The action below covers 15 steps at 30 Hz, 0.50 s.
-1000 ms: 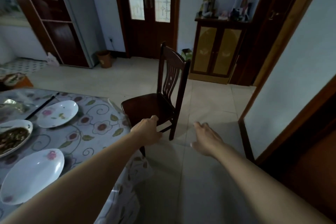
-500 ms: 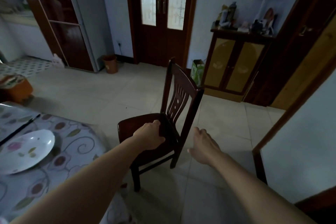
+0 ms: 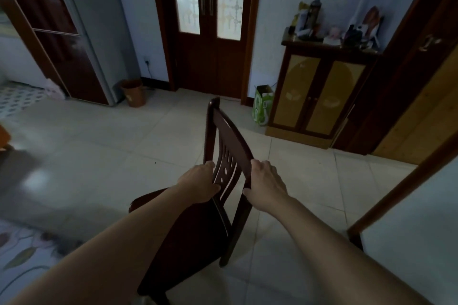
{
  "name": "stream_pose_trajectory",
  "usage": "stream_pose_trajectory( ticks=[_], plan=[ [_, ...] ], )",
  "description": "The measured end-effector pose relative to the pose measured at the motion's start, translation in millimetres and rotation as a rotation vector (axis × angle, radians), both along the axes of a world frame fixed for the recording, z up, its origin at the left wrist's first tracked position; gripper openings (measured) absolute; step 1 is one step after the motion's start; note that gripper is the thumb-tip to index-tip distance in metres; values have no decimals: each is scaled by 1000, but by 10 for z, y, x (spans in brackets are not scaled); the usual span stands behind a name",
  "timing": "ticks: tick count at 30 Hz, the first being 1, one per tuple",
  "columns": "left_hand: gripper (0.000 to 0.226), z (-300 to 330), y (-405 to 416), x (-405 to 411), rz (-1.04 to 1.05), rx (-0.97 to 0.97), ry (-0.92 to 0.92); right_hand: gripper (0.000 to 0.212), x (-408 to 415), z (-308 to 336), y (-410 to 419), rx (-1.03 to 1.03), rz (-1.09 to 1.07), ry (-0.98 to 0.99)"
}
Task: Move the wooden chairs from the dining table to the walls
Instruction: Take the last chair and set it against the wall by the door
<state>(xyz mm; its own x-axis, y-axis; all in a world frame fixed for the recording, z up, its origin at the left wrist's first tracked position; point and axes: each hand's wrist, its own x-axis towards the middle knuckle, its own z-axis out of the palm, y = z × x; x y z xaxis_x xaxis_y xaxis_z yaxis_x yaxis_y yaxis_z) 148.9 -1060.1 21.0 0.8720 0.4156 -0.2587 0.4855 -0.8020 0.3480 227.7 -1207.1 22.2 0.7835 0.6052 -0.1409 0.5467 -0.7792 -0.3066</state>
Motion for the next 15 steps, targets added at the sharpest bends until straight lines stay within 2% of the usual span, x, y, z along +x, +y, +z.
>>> stream_pose_trajectory(
  ticks=[7,15],
  plan=[
    [64,-58,215,823,-27,91,20,56,876,-74,402,25,37,37],
    [76,-168,596,1559,-147,251,-80,54,1310,-285,840,-18,48,124]
  ],
)
